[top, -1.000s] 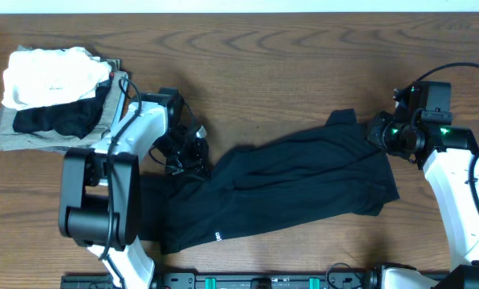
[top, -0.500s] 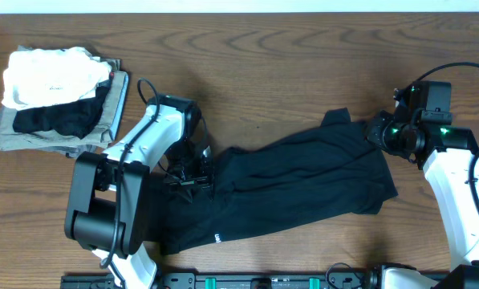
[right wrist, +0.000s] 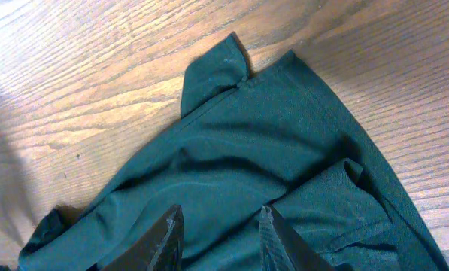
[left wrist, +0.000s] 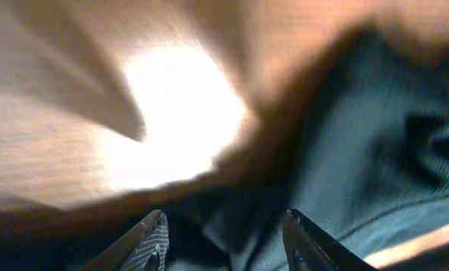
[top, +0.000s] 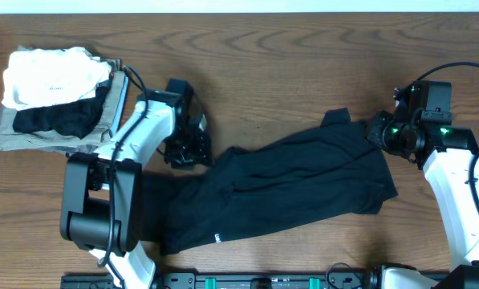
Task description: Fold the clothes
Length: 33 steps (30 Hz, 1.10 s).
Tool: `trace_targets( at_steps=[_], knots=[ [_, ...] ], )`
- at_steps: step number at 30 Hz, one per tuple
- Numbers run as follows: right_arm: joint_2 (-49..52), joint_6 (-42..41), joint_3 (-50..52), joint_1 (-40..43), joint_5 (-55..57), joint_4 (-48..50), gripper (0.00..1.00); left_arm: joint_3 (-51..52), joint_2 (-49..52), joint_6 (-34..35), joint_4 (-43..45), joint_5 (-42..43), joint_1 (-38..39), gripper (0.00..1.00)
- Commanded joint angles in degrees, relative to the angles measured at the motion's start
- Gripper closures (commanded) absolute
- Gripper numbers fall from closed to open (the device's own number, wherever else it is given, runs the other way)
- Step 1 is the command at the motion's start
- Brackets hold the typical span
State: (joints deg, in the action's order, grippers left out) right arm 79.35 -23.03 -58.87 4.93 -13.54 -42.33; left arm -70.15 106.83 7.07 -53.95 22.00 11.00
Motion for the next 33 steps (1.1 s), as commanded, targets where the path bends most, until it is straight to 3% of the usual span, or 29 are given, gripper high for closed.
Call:
trace_targets(
  at_steps=[1,6,17,25,29,33],
  knots=[
    [0.11,-0.52,-0.44,-0.5,-0.44,0.17,0.68,-0.96,0.37,0.68,1.29,-0.92,-1.55,0.48],
    [0.11,-0.52,-0.44,-0.5,-0.44,0.31,0.68,-0.96,3.06,0.68,2.67,0.46,-1.99,0.48],
    [0.11,-0.52,-0.44,-0.5,-0.44,0.24,0.68,-0.96,7.58,-3.04,2.84,18.99,-1.66,0.48],
    [0.11,-0.5,-0.44,-0.5,-0.42,0.2,0.68,-0.96,7.63,-4.09,2.82,22.12,-1.66,0.49],
    [0.11,-0.5,-0.44,-0.5,-0.42,0.22,0.68,-0.96,7.61,-5.14,2.16,24.76,-1.68,0.6],
    [0.11,-0.5,-0.44,-0.5,-0.42,0.13,0.67,-0.98,7.54,-8.94,1.31,32.24,-1.68,0.61]
  ],
)
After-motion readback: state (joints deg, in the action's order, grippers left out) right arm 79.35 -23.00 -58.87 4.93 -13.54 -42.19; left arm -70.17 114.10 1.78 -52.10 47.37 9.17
